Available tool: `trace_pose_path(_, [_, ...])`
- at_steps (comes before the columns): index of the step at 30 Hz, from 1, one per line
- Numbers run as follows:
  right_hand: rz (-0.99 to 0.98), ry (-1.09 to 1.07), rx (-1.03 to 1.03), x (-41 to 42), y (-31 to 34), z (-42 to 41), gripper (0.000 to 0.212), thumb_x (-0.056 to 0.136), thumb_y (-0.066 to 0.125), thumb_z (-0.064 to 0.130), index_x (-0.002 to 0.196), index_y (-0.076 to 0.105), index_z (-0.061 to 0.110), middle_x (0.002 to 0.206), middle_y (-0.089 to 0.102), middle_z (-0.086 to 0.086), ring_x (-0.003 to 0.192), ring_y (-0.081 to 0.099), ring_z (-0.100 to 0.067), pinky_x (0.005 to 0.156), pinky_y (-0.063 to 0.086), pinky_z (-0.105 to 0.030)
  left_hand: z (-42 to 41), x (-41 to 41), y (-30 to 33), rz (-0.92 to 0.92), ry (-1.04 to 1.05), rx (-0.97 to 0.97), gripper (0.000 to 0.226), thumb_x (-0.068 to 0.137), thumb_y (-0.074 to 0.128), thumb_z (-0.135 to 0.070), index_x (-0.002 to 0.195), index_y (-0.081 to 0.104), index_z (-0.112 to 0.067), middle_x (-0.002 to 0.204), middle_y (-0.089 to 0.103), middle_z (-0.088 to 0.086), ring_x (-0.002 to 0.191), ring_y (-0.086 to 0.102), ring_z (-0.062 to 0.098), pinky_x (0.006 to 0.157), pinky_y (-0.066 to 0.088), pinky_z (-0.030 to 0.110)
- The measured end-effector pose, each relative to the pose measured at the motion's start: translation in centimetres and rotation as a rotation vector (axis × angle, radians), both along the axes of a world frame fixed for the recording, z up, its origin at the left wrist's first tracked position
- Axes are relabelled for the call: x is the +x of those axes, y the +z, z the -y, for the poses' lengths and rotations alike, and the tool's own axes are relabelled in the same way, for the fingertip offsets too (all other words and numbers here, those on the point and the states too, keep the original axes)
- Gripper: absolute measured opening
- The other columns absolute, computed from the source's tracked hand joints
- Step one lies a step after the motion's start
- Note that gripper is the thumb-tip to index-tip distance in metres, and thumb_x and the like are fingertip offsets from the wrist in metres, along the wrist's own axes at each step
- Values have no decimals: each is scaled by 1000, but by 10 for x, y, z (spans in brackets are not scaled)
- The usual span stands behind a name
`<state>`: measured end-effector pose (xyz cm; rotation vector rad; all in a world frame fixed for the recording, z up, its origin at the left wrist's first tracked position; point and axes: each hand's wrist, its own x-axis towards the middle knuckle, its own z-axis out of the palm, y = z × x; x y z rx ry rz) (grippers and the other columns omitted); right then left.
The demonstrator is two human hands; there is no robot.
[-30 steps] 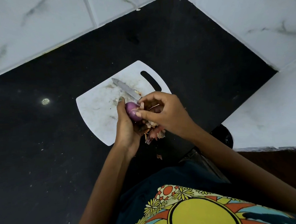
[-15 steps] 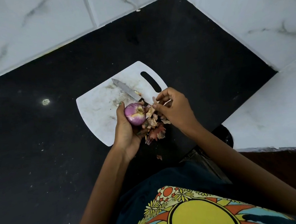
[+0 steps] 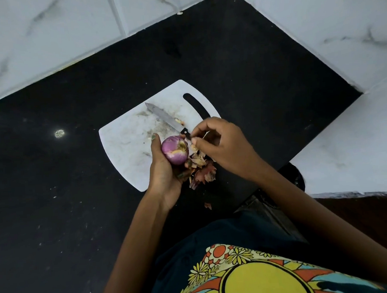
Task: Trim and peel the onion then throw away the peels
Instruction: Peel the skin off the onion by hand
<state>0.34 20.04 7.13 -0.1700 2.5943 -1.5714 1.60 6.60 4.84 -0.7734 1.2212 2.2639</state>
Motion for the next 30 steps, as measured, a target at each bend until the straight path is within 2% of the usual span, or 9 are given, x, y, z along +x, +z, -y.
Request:
trace_pose_path(3, [12, 69, -60, 4, 7, 7, 10, 83, 69, 11, 92, 71, 7, 87, 66, 3, 79, 65, -13, 68, 55, -23, 0, -1, -5, -23, -21, -73, 67, 94, 23, -64, 109, 60, -10, 78, 56, 8, 49, 45, 9, 45, 42, 16])
trace_pose_path(5, [-37, 87, -28, 7, 7, 11, 13, 81, 72, 12, 93, 73, 7, 87, 66, 2, 78, 65, -11, 69, 56, -26, 0, 0, -7, -45, -40, -105, 68, 94, 23, -64, 107, 61, -10, 85, 61, 11, 56, 53, 10, 50, 46, 19])
trace_pose_path(9, [-107, 45, 25, 8, 4, 16, 18, 77, 76, 15, 91, 73, 4, 86, 69, -4, 78, 66, -12, 74, 55, -31, -3, 1, -6, -128, -76, -161, 64, 97, 20, -59, 97, 63, -12, 77, 75, 3, 64, 68, 9, 58, 49, 23])
trace_pose_path(11, [-111, 27, 39, 7, 3, 16, 15, 77, 76, 14, 89, 74, 4, 83, 70, -6, 75, 67, -13, 71, 55, -33, -4, 1, -4, -129, -62, -193, 61, 98, 22, -56, 94, 59, -8, 76, 72, 6, 62, 66, 10, 58, 48, 23])
trace_pose_path(14, [-86, 30, 40, 5, 4, 14, 11, 79, 73, 11, 87, 75, 3, 80, 71, -6, 72, 67, -14, 66, 55, -34, -4, 2, -5, -169, -33, -287, 47, 98, 26, -55, 94, 49, -14, 87, 52, 12, 66, 50, 21, 53, 44, 21])
trace_pose_path(17, [-81, 59, 58, 2, 6, 12, 11, 80, 73, 13, 85, 76, 4, 78, 72, -5, 72, 67, -14, 66, 54, -34, -3, 1, -10, -174, -18, -329, 46, 92, 32, -61, 83, 50, -20, 91, 46, 11, 80, 44, 23, 65, 42, 31])
trace_pose_path(20, [-106, 57, 77, 2, 6, 12, 11, 78, 74, 14, 83, 76, 4, 75, 72, -6, 69, 67, -14, 67, 54, -36, -4, 0, -12, -142, -1, -327, 57, 73, 41, -73, 90, 51, -20, 94, 51, 13, 84, 50, 23, 71, 45, 34])
trace_pose_path(25, [-63, 35, 42, 2, 4, 14, 10, 79, 71, 10, 79, 73, 0, 74, 70, -8, 68, 67, -18, 61, 55, -41, -4, -1, -14, -184, 2, -336, 46, 83, 37, -61, 93, 45, -17, 91, 50, 11, 82, 50, 21, 66, 45, 29])
trace_pose_path(30, [-204, -46, 111, 4, -2, 22, 13, 76, 69, 14, 71, 68, 2, 68, 67, -6, 62, 63, -18, 60, 52, -41, -9, -3, -8, -187, 15, -327, 37, 88, 36, -56, 73, 43, -23, 93, 50, 12, 82, 53, 21, 71, 49, 34])
